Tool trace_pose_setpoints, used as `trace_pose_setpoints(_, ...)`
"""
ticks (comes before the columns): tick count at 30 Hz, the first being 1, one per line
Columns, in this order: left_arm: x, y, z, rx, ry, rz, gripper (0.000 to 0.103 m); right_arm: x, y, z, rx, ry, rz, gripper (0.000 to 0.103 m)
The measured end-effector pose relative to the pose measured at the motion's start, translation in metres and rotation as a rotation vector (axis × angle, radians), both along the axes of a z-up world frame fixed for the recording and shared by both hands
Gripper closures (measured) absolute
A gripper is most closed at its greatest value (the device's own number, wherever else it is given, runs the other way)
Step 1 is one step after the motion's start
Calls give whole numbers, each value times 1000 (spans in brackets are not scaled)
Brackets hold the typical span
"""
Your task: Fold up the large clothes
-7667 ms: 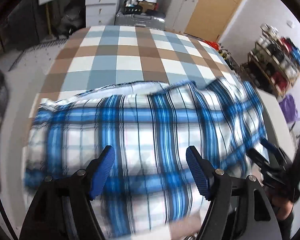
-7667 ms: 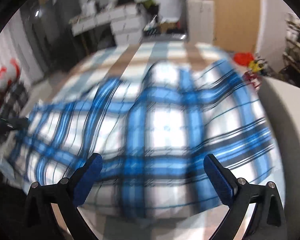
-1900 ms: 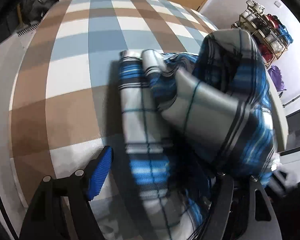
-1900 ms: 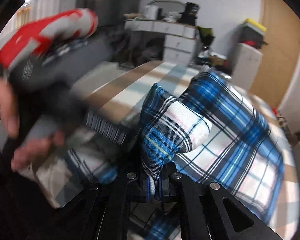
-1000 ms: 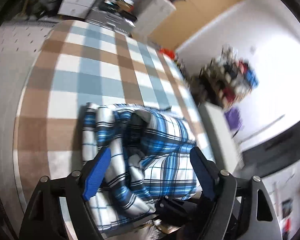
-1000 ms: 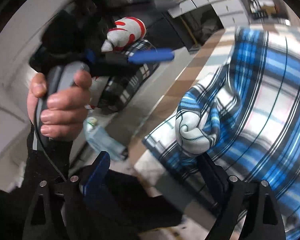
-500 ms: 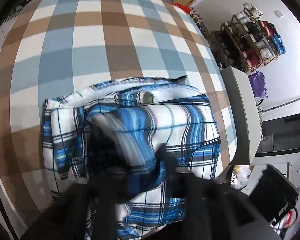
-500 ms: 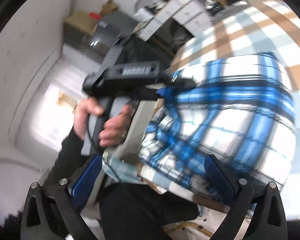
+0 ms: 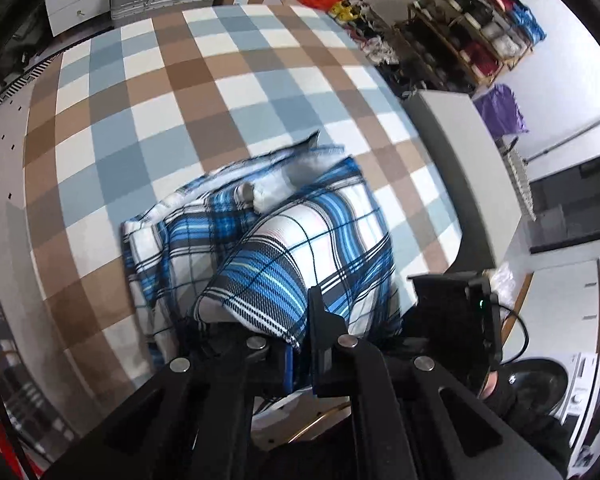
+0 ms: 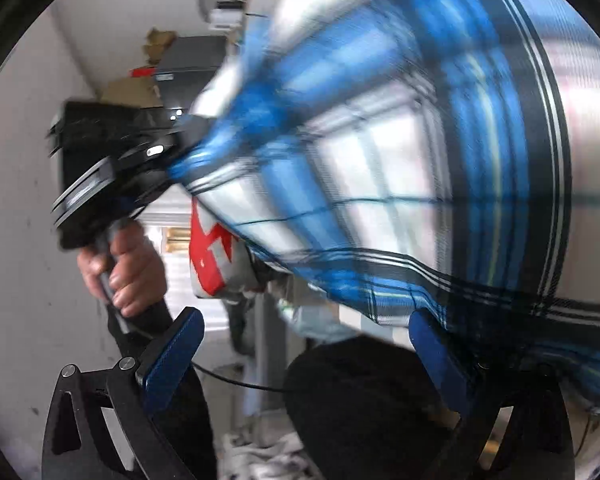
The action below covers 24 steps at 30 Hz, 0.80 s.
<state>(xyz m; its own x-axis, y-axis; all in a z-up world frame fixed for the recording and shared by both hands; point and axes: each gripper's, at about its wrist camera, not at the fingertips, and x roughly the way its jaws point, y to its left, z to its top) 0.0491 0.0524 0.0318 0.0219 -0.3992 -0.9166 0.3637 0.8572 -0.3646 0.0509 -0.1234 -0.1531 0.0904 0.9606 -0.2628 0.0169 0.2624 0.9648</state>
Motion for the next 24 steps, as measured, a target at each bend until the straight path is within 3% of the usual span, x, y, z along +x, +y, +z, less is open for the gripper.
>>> trace_pose_setpoints(9, 20, 52, -80, 88, 63, 139, 102, 3, 4, 8, -36, -25, 25, 0)
trace_pose_setpoints(12, 19, 60, -101, 88, 51, 153, 94, 3, -2, 11, -41, -32, 16, 0)
trace_pose_setpoints(14, 18, 64, -104, 89, 30, 174, 75, 6, -2, 15, -25, -46, 14, 0)
trace_pose_setpoints(17, 15, 73, -100, 60, 25, 212, 70, 3, -7, 29, -10, -111, -26, 0)
trace_pose_setpoints(21, 2, 77, -72, 91, -26, 251, 65, 3, -20, 47, 31, -201, -96, 0)
trace_pose_setpoints(24, -12, 69, -50, 151, -87, 235, 64, 12, -21, 34, -32, -179, -146, 0)
